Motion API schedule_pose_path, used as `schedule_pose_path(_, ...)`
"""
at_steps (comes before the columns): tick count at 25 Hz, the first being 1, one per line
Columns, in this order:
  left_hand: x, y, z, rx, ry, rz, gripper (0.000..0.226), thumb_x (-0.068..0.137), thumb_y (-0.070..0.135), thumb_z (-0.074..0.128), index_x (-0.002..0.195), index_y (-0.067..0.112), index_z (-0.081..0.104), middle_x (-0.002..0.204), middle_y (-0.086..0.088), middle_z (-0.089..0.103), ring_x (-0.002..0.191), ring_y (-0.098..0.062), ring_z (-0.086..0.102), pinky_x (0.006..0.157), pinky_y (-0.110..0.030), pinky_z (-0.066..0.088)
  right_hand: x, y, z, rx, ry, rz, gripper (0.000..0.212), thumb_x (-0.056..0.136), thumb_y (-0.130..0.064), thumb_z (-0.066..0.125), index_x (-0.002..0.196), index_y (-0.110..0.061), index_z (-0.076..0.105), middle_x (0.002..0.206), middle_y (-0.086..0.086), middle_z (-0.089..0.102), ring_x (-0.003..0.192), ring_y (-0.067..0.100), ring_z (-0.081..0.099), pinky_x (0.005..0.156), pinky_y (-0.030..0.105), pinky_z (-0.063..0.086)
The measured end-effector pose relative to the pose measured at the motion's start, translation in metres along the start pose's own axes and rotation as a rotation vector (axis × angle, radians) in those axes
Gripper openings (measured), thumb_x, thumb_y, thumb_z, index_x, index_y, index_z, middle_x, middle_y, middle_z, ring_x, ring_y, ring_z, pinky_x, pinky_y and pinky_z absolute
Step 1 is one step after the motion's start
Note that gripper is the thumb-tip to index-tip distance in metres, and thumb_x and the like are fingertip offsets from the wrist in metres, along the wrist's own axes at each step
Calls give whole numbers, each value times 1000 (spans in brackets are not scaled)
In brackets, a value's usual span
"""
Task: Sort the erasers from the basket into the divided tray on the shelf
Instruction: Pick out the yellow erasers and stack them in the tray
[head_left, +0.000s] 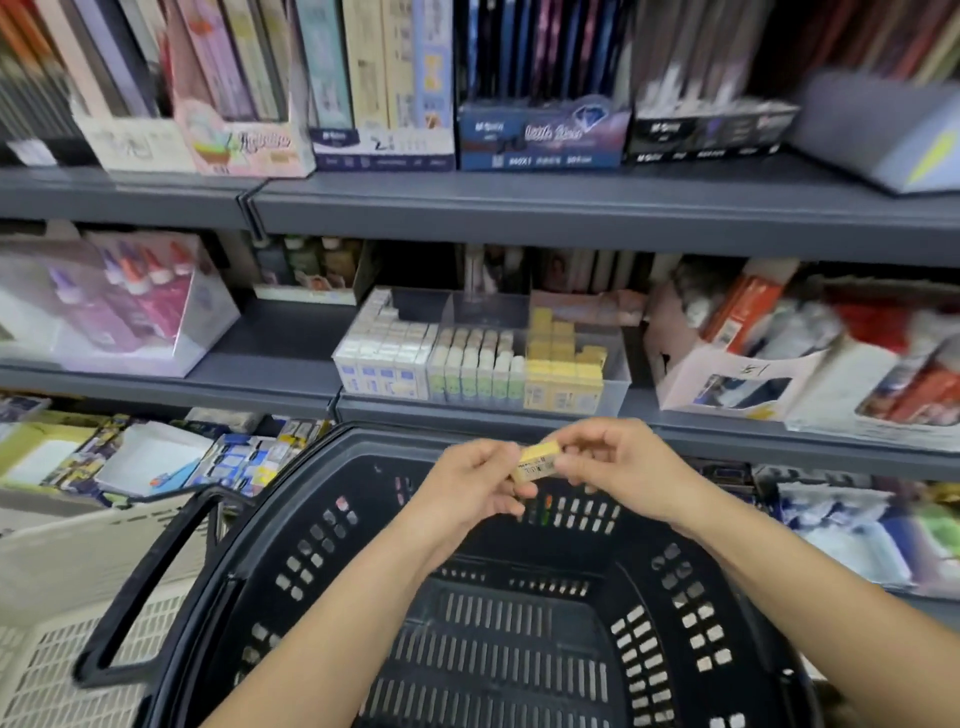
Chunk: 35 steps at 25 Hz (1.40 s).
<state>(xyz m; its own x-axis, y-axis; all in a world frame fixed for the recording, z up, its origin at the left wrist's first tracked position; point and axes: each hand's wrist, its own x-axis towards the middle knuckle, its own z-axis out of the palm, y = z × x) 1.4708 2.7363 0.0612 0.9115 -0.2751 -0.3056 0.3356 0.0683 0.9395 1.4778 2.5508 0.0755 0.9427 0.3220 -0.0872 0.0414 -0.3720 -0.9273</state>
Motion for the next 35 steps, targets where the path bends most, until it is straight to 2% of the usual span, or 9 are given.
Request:
schedule_pose_path(2,18,17,9,65,41,59,19,95,20,50,101,8,64,90,-7,67,73,-7,66,57,-16,51,14,-5,-19,-13,120,-18,14,84,-8,65,96,-16,69,74,-5,65,63,2,62,62,19,53)
schedule_pose_path(5,53,36,7,684,240,356,24,94,28,51,111,16,61,107,6,61,98,-4,55,78,-11,43,50,-14,-56,-185,324,-65,11,86,-13,64,94,-19,68,93,3,71,78,11,66,75,30,56)
schedule_pose_path(7,73,40,-3,1086,379,535,35,93,34,50,123,16,55,120,3,56,114,-11,46,97,-23,36,85,-18,-81,-474,462,-51,18,89,-19,60,105,-17,67,106,7,69,91,20,65,81,29,50)
schedule_pose_path(10,96,31,-14,1432,404,499,55,89,48,49,135,18,41,135,-1,46,130,-23,32,113,-42,19,132,-11,-101,-798,470,45,25,95,-26,48,116,-21,61,119,11,61,105,31,58,85,32,45)
schedule_pose_path(16,109,8,-17,1507,477,552,62,86,56,36,137,22,40,136,3,47,129,-22,36,113,-47,5,189,19,-92,-769,265,32,16,90,-16,49,89,-18,65,103,1,66,91,22,58,74,23,38)
schedule_pose_path(23,113,5,-17,1469,519,629,51,84,49,50,124,18,53,124,0,57,117,-24,47,106,-45,21,185,17,-97,-923,95,1,30,97,-22,42,123,-21,59,131,3,56,112,21,54,82,21,31)
schedule_pose_path(26,112,6,-19,1475,498,622,55,85,51,45,130,21,48,135,2,50,125,-21,41,106,-39,10,159,5,-106,-831,183,34,17,94,-27,49,105,-28,62,117,-4,62,95,14,56,79,23,36)
schedule_pose_path(29,113,7,-19,1460,494,614,56,86,51,43,134,22,44,141,3,45,129,-19,36,107,-38,7,134,-7,-104,-995,156,145,8,87,-30,58,83,-34,63,102,-10,66,90,14,57,80,28,41)
schedule_pose_path(35,111,7,-19,1447,482,606,52,86,47,49,132,21,48,140,2,46,129,-20,38,108,-41,15,128,-5,-85,-1406,184,153,13,89,-23,52,91,-32,61,99,-7,63,103,18,55,100,33,24)
